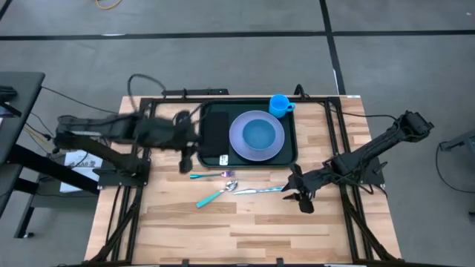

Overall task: Set up tray
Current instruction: Put the blue fork on top of the napkin on the black serving tray

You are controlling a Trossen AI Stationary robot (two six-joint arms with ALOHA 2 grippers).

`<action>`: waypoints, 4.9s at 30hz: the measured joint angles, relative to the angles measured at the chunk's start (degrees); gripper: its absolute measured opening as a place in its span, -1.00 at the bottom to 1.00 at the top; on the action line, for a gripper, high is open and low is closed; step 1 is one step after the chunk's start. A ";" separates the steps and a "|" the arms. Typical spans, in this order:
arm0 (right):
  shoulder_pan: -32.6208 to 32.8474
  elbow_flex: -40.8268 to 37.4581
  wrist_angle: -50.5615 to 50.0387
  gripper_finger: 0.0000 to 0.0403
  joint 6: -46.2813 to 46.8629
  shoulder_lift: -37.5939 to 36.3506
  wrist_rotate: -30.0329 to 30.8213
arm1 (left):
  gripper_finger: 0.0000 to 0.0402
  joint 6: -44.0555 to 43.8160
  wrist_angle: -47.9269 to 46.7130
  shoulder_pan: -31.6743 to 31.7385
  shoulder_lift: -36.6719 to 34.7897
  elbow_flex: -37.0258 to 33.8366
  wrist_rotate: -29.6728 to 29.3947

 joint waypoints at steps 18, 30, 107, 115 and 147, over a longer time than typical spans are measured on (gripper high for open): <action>4.88 -0.02 0.07 -0.35 6.88 -0.01 7.49 | -0.70 -14.47 26.51 -13.51 -5.43 -45.32 -10.67; 10.83 -0.02 -0.10 -0.35 12.05 0.00 13.16 | -0.70 -20.23 29.64 -13.51 3.57 -49.11 -10.98; 15.72 -0.02 -1.20 -0.35 13.81 0.02 22.42 | -0.18 -1.73 32.72 1.07 19.27 -38.74 3.61; 15.78 -0.02 -1.23 -0.35 13.88 0.02 22.18 | -0.18 -1.27 30.28 1.12 21.07 -36.17 4.64; 11.85 -0.02 11.28 -0.35 1.87 0.02 28.02 | -0.18 -1.86 27.52 3.58 21.07 -36.17 10.42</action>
